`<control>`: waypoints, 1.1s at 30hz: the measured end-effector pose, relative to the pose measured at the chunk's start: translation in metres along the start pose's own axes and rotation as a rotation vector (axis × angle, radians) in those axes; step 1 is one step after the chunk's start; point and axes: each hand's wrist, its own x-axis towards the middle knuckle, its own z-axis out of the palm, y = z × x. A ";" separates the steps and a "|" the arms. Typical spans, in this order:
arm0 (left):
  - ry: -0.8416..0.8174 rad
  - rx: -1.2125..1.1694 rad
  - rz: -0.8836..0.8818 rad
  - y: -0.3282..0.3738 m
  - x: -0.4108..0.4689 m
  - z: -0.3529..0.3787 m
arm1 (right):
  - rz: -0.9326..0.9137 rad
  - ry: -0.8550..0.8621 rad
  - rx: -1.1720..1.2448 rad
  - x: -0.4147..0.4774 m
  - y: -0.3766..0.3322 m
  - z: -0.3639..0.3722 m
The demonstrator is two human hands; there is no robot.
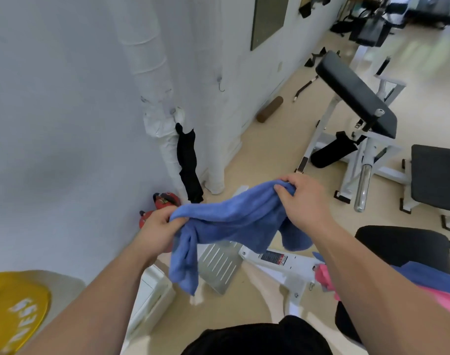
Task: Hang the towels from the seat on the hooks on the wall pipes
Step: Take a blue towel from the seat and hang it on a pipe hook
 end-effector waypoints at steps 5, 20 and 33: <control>0.001 -0.034 0.134 0.056 0.005 0.017 | -0.026 -0.218 0.174 0.005 -0.025 0.020; -0.040 -0.225 -0.225 0.115 0.087 0.061 | -0.301 -0.316 0.399 0.157 0.007 0.001; 0.221 -0.558 -0.167 0.154 0.124 0.080 | 0.091 -0.330 0.585 0.183 0.001 0.002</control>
